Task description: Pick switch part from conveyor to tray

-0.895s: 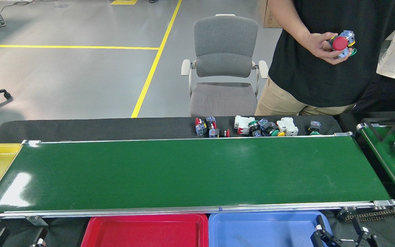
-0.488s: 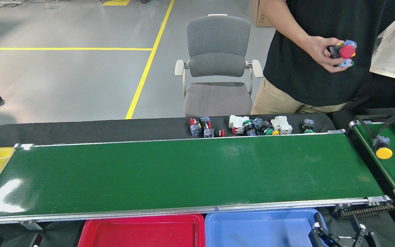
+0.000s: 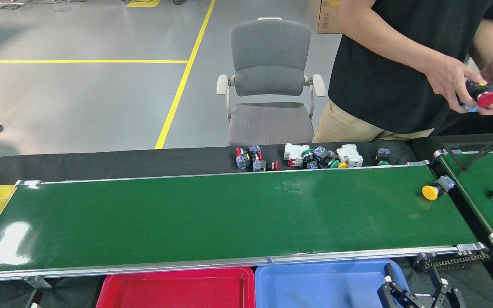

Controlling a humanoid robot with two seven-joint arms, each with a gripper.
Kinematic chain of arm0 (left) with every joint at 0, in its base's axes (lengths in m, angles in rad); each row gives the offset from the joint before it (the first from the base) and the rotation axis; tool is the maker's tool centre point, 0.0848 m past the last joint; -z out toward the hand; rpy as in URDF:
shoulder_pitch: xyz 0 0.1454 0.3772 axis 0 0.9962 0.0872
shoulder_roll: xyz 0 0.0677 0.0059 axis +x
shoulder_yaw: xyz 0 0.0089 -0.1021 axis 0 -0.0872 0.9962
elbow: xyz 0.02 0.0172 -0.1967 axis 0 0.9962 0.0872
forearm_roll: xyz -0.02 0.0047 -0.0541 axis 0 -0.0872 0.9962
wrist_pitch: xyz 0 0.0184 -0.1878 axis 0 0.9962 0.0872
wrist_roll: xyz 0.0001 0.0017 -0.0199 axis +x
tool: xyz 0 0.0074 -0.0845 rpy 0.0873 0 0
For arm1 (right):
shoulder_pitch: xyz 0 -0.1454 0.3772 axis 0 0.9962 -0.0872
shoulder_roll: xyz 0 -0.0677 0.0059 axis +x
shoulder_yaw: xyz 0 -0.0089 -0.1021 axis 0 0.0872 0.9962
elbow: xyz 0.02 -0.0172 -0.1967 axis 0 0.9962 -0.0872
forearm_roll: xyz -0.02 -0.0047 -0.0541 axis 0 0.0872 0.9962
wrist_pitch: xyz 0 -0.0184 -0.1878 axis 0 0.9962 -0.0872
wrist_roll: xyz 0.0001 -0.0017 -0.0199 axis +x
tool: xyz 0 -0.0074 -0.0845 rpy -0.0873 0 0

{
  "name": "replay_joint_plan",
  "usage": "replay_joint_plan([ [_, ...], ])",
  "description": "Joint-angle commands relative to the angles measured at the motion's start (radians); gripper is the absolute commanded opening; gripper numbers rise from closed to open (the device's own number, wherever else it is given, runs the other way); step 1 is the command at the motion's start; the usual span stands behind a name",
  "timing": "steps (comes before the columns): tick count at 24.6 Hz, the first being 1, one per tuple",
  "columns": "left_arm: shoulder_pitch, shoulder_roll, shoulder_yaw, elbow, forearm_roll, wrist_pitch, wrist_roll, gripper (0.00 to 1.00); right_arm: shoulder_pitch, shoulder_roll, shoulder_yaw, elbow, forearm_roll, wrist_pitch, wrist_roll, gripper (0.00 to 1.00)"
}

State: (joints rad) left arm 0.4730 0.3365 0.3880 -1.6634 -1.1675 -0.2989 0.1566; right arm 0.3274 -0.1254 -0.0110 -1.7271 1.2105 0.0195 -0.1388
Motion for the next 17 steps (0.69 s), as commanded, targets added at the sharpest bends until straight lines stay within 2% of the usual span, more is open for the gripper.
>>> replay_joint_plan([
  [1,-0.007,0.004,0.003,-0.01,0.003,-0.006,0.009,1.0,-0.008,-0.011,0.003,-0.009,0.0,0.004,-0.005,0.98],
  [17,0.001,0.002,0.0,0.002,-0.003,0.001,0.001,1.0,-0.068,-0.034,0.025,0.011,-0.002,0.005,0.001,0.98],
])
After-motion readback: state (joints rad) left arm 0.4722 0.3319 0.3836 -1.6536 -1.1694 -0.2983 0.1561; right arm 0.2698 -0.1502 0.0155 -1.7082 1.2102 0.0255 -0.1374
